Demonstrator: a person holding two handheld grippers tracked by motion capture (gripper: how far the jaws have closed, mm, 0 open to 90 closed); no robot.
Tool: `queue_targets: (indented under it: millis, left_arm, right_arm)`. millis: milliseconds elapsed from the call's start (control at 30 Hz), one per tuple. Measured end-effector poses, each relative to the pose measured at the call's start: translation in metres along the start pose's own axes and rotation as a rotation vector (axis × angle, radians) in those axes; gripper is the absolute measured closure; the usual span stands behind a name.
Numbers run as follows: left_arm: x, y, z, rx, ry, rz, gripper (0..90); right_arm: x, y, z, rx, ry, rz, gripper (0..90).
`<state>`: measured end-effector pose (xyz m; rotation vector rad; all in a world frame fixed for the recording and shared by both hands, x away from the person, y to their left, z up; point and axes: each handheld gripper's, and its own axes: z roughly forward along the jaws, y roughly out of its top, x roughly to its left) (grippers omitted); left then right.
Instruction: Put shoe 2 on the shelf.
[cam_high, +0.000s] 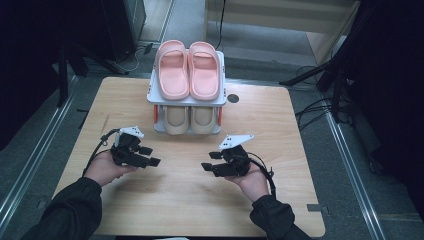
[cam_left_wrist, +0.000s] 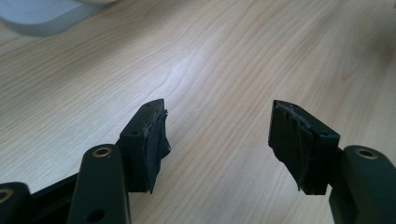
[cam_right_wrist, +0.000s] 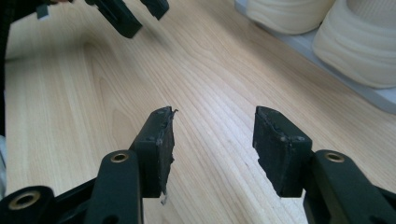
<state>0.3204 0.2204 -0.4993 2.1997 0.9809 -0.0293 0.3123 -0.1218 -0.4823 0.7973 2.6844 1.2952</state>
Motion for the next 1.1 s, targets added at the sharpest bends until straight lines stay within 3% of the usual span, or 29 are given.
queue_targets:
  millis: [200, 367, 600, 1100]
  left_arm:
    - [-0.003, 0.002, 0.002, 0.01, -0.006, 0.007, 36.2]
    - [-0.003, 0.002, 0.001, 0.013, -0.005, 0.016, 36.2]
    - [-0.002, 0.001, 0.002, 0.014, -0.004, 0.005, 36.2]
    - [-0.002, 0.001, 0.001, 0.012, 0.0, 0.003, 36.1]
  right_arm:
    - [-0.005, -0.003, -0.001, 0.0, -0.013, 0.013, 48.2]
    - [-0.016, -0.005, -0.004, -0.04, 0.038, 0.105, 47.8]
    - [-0.021, -0.007, -0.005, -0.018, 0.005, 0.1, 47.7]
    - [-0.022, -0.007, -0.005, -0.019, 0.004, 0.098, 47.8]
